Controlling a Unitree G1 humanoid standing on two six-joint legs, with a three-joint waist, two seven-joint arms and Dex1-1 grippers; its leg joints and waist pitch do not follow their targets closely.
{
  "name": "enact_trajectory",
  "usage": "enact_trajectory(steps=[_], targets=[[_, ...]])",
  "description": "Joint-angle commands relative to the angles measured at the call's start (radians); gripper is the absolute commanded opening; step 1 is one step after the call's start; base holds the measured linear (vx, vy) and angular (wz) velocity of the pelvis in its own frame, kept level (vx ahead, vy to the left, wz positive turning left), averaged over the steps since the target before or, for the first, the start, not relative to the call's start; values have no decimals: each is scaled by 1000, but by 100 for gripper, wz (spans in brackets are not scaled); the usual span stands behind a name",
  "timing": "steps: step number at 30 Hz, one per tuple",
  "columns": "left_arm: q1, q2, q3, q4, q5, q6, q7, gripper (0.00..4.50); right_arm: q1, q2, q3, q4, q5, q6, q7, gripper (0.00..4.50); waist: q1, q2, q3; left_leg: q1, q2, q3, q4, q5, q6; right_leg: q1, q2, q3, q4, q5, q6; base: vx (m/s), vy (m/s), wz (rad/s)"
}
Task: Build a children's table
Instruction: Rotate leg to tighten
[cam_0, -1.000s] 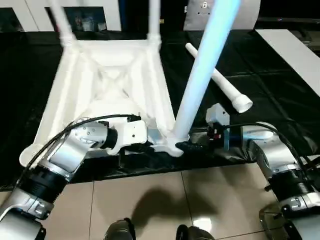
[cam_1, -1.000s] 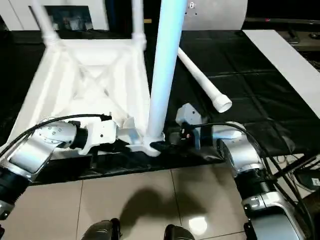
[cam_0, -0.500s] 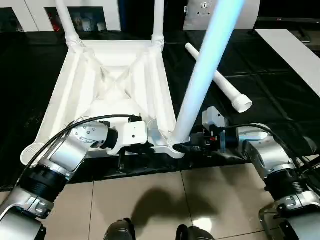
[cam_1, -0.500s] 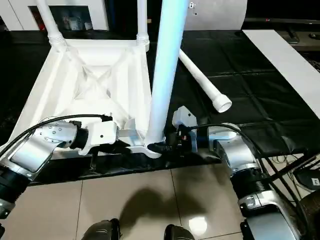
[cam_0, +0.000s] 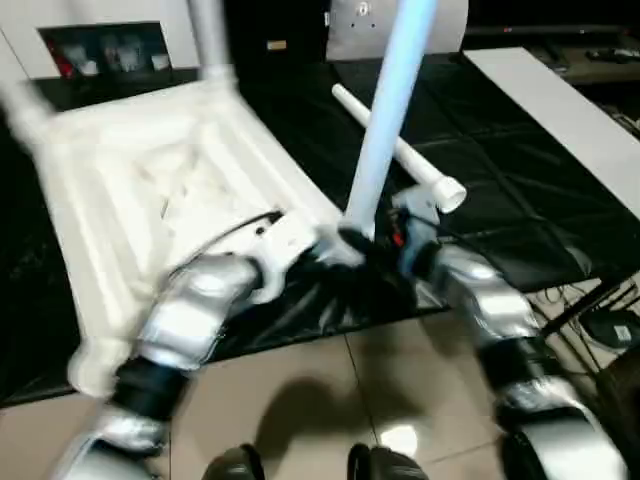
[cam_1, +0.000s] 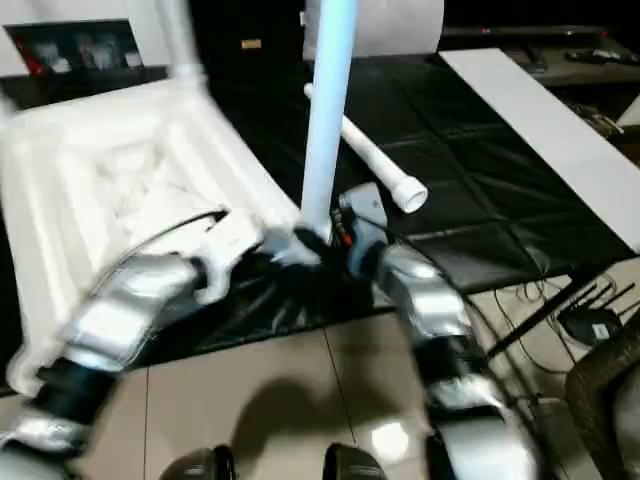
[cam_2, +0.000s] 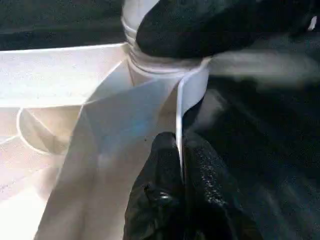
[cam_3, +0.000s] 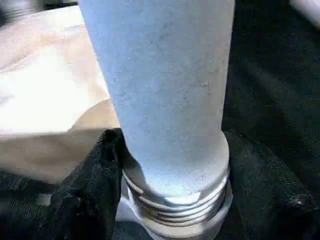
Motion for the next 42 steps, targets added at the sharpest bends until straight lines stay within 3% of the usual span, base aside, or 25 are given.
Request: enact_trajectory(steps=[1, 4, 5, 6, 8, 13, 15, 16, 20, 25, 26, 34, 42], targets=[[-35, -70, -12, -13, -39, -37, 61, 0, 6, 57, 40, 58, 1, 37, -31, 272, 8, -2, -66, 24, 48, -32, -66, -353, -1, 29, -69, 43, -96, -465, -157, 0, 0, 0], [-59, -82, -13, 7, -4, -44, 102, 0, 1, 70, 29, 72, -15, 5, -59, 272, 18, 2, -76, 22, 50, -26, -65, -299, 20, 34, -62, 43, -82, -311, -177, 0, 0, 0], [-60, -75, -20, 4, 4, -42, 95, 0, 6, 68, 26, 65, -13, -7, -41, 327, 19, 1, -77, 19, 50, -26, -65, -284, 25, 37, -61, 43, -79, -284, -184, 0, 0, 0], [-55, -55, -32, -2, 11, -44, 75, 0, 16, 60, 24, 53, -13, -11, -25, 327, 21, 4, -81, 18, 50, -25, -62, -257, 36, 41, -62, 43, -74, -232, -196, 0, 0, 0], [-48, -34, -45, -11, 23, -42, 54, 0, 27, 49, 23, 40, -13, -20, -10, 341, 24, 3, -80, 15, 50, -25, -61, -240, 53, 45, -64, 41, -71, -210, -207, 0, 0, 0], [-29, 25, -66, 0, 48, -75, 14, 0, 67, -17, 19, -18, 5, -71, 72, 382, 29, 2, -81, 14, 51, -25, -60, -229, 58, 50, -64, 40, -70, -219, -201, 0, 0, 0], [-28, 41, -76, 8, 46, -91, -8, 0, 75, -42, 19, -34, 11, -86, 112, 393, 30, 4, -86, 13, 51, -26, -58, -206, 62, 54, -64, 38, -66, -172, -221, 0, 0, 0], [-20, 78, -90, 13, 32, -118, -73, 0, 95, -108, 36, -64, 7, -123, 211, 405, 31, 9, -87, 14, 50, -25, -56, -206, 66, 54, -63, 38, -65, -165, -229, 0, 0, 0], [-4, 156, -117, 17, 9, -183, -205, 0, 120, -213, 53, -95, 10, -169, 378, 445, 40, 5, -84, 15, 50, -24, -55, -226, 76, 54, -63, 37, -67, -187, -234, 0, 0, 0], [0, 221, -142, 30, -13, -276, -330, 0, 124, -286, 79, -119, 5, -199, 489, 445, 42, 7, -81, 22, 55, -24, -58, -249, 62, 48, -63, 39, -69, -228, -235, 0, 0, 0], [2, 266, -162, 35, -35, -345, -426, 0, 127, -326, 108, -140, 15, -218, 583, 445, 46, 6, -82, 22, 55, -26, -58, -256, 62, 48, -62, 38, -67, -228, -234, 0, 0, 0], [-5, 324, -201, 48, -58, -428, -571, 0, 113, -359, 154, -124, -3, -257, 689, 445, 63, 6, -80, 26, 60, -22, -58, -247, 56, 44, -64, 41, -60, -213, -247, 0, 0, 0], [-39, 337, -216, 86, -51, -479, -642, 0, 75, -335, 194, -80, -9, -248, 755, 381, 61, 2, -78, 25, 59, -24, -61, -268, 43, 45, -68, 42, -65, -271, -232, 0, 0, 0]])
